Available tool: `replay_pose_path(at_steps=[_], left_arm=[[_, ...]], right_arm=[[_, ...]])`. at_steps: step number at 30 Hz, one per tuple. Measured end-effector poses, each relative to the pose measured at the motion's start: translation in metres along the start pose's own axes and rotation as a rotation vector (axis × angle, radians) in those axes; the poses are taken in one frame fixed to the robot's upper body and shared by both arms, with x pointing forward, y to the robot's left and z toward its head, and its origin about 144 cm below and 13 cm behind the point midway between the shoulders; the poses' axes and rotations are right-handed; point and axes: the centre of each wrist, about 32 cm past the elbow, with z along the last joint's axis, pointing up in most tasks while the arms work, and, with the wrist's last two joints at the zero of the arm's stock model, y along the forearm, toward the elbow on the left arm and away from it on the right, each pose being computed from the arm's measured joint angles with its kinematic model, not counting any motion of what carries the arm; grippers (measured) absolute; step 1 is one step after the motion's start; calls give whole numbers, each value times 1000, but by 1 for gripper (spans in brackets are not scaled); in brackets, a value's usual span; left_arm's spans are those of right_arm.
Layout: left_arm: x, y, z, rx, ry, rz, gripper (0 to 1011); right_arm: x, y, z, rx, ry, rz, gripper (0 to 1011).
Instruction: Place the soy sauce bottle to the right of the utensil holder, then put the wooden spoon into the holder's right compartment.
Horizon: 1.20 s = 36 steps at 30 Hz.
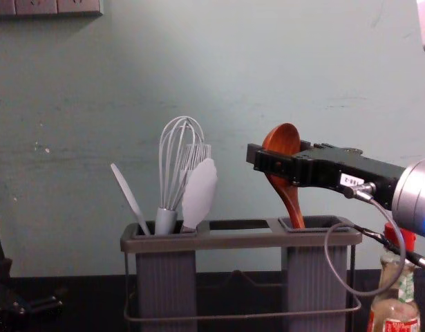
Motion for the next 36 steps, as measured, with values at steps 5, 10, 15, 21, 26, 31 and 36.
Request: replay_pose_path(at_steps=[5,10,15,21,26,31,36], left_arm=[[0,0,0,0,0,0,1011],[0,0,0,0,0,0,1011],[0,0,0,0,0,0,1011],[0,0,0,0,0,0,1011],[0,0,0,0,0,0,1011],[0,0,0,0,0,0,1011],[0,0,0,0,0,0,1011]], right_arm=[[1,-1,-1,1,2,-4,839],[1,-1,0,11,3,-6,932],[0,-1,1,17,10,-8,1003],[-1,-2,5,31,12,-14,1003],[-3,-6,16,68,6,-32,1003],[3,-16,30,120,-18,-84,1003],[18,-28,40,153,-40,-168,1003]])
